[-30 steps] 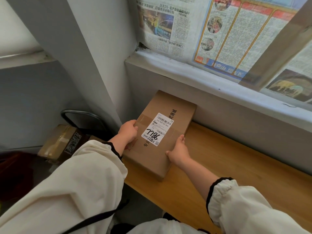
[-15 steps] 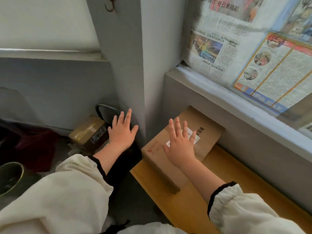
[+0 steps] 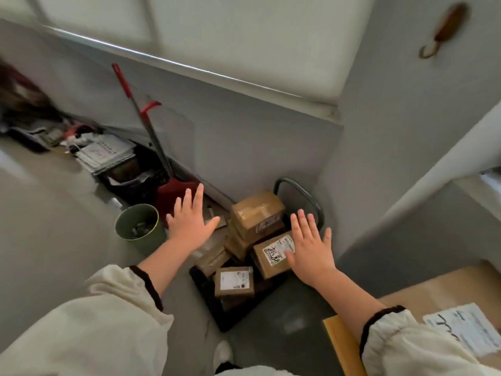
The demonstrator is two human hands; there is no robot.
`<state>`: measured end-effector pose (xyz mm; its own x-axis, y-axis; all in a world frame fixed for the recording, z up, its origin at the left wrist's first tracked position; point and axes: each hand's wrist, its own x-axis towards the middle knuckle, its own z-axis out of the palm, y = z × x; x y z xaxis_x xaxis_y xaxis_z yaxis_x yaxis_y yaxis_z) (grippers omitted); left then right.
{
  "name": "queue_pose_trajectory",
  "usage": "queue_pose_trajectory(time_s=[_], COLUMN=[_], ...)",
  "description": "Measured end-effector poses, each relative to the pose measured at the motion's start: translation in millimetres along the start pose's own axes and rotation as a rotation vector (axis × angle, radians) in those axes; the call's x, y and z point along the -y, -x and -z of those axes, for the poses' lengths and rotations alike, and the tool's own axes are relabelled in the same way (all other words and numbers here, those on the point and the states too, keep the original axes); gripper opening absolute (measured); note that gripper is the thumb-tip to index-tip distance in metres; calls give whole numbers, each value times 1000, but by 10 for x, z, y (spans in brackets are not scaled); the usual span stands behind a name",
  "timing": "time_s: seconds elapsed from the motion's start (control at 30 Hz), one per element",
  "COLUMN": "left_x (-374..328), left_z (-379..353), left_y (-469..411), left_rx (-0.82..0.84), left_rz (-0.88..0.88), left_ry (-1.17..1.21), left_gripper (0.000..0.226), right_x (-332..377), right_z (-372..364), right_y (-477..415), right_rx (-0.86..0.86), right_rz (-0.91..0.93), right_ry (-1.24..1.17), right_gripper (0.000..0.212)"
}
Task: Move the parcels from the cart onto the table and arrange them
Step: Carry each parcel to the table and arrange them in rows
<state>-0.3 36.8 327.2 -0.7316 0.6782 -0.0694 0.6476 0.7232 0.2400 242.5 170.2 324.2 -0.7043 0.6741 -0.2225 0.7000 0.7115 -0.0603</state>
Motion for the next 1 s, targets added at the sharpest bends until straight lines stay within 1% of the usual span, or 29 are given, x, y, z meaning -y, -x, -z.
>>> queue_pose_trajectory(time_s=[0.13,0.2,0.27,0.33,0.43,0.57,0.67,0.8,0.87,1.0], left_x=[401,484,497,449,319,143,25,-154,-217,-268], left_z=[-151,-254,-360,-501,-778,-1244,-1634,-2182,-2454,-2890], left_y=[-280,-422,-557,-716,-973,-1252,-1433,-1613,-1689,-1772], left_rx=[16,61,127,174,222,393,486,593,620,601], left_rz=[41,46,52,53,46,29,102,216,267,303], left_ry=[37,41,46,69,115,230,316,479,521,556], left_gripper=[91,93,93,92,96,112,121,127,130,131], right_x=[428,595,644,535,186,-252,-454,-674,-778,-878], right_z=[-84,-184,-287,-394,-523,-737,-990,-1371,-1574,-1941], right_y=[-392,-546,-669,-763,-993,-1634,-2199,-2845,-3137,-3480], right_rx=[81,93,100,135,227,337,400,466,472,481], right_rz=[-17,-20,-62,-127,-184,-214,-177,-168,-191,-192], right_ry=[-97,-165,-256,-318,-319,-286,-262,-319,-362,-418], right_gripper=[79,80,82,83,82,81,82,88,90,95])
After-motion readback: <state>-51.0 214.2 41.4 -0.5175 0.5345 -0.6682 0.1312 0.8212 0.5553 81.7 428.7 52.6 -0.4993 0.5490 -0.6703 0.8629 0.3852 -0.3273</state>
